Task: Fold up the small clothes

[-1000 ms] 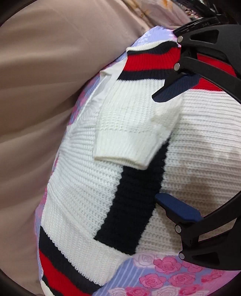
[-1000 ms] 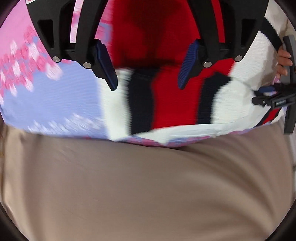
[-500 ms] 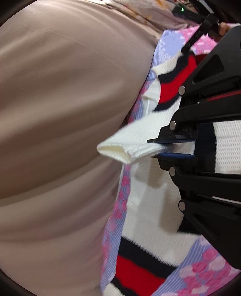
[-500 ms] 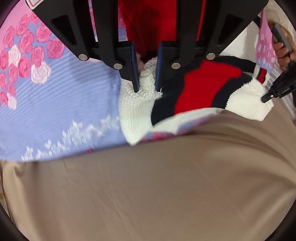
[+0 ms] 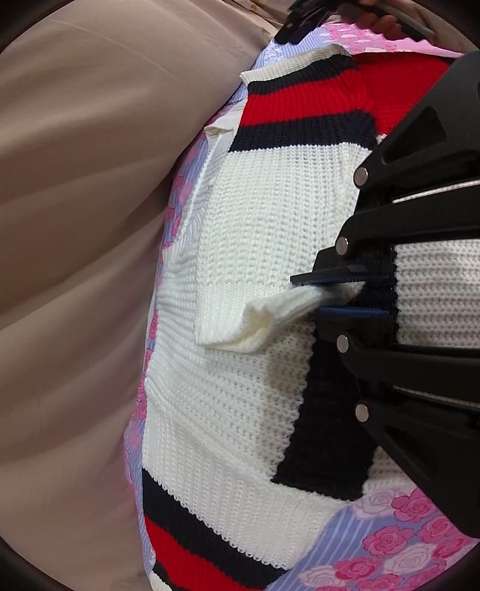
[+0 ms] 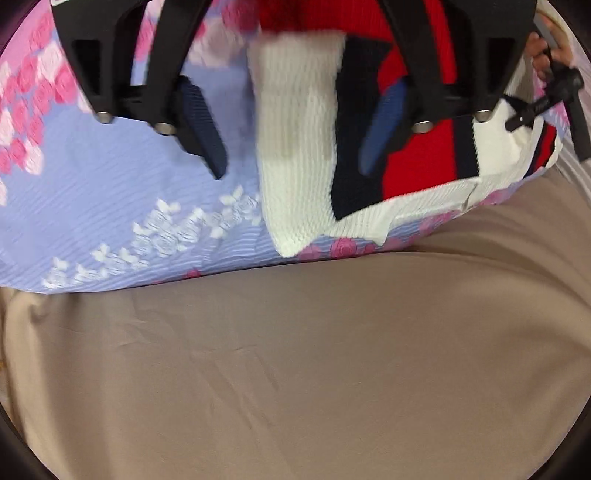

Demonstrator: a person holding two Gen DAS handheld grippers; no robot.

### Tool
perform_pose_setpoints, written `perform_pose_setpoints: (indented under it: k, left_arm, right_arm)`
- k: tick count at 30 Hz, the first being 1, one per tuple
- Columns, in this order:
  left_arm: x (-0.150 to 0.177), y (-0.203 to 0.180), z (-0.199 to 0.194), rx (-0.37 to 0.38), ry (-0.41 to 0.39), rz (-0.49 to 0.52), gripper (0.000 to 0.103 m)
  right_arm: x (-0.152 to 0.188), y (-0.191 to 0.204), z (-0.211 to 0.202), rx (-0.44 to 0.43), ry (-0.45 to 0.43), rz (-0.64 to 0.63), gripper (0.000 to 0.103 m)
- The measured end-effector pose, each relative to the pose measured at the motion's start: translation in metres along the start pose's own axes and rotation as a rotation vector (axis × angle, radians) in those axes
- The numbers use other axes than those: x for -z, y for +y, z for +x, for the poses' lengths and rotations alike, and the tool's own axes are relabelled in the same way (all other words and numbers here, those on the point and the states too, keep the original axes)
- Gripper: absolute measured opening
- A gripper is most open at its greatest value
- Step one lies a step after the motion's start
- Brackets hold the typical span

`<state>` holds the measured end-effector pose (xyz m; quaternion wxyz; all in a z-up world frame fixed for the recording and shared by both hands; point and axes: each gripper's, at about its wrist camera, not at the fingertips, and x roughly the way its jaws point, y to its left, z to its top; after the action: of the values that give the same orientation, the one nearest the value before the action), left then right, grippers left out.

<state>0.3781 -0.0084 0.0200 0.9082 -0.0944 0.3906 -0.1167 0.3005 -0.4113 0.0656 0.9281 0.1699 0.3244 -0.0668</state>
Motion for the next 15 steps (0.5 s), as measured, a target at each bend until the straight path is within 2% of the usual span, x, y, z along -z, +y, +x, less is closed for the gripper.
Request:
perform_pose_setpoints:
  k: [2, 3, 5, 6, 8, 9, 10, 11, 12, 13, 15]
  left_arm:
    - [0.005, 0.002, -0.002, 0.001, -0.006, 0.004, 0.011]
    - [0.005, -0.001, -0.002, 0.003, -0.007, 0.008, 0.011]
    - [0.002, 0.014, -0.008, 0.004, -0.007, 0.011, 0.011]
    - [-0.002, 0.024, -0.010, 0.003, -0.007, 0.014, 0.013]
    - [0.000, 0.030, -0.013, 0.000, -0.007, 0.028, 0.014]
    - [0.002, 0.029, -0.011, 0.002, -0.001, 0.035, 0.014]
    - [0.002, 0.029, -0.009, 0.007, 0.000, 0.041, 0.015]
    - [0.001, 0.027, -0.009, -0.005, -0.005, 0.053, 0.015]
    - [0.001, 0.025, -0.009, -0.016, -0.006, 0.062, 0.015]
    - [0.001, 0.023, -0.009, -0.021, -0.007, 0.065, 0.016]
    - [0.001, 0.024, -0.009, -0.013, -0.007, 0.059, 0.016]
  right_arm:
    - [-0.010, -0.002, 0.024, 0.030, 0.038, 0.039, 0.072]
    - [-0.015, 0.001, 0.034, 0.023, 0.060, 0.042, 0.049]
    - [-0.020, 0.003, 0.050, -0.010, 0.124, 0.037, 0.012]
    - [-0.025, 0.001, 0.048, -0.039, 0.106, 0.059, 0.009]
    - [-0.034, -0.012, 0.027, -0.132, -0.006, 0.122, 0.008]
    - [-0.035, -0.024, 0.025, -0.114, -0.035, 0.153, 0.008]
    - [-0.033, -0.033, 0.038, -0.044, 0.012, 0.159, 0.008]
    - [-0.028, -0.039, 0.057, -0.004, 0.095, 0.144, 0.008]
    - [-0.022, -0.040, 0.067, -0.003, 0.144, 0.116, 0.009]
    - [-0.022, -0.039, 0.059, 0.012, 0.113, 0.078, 0.010]
    - [-0.024, -0.038, 0.037, -0.007, 0.088, 0.100, 0.013]
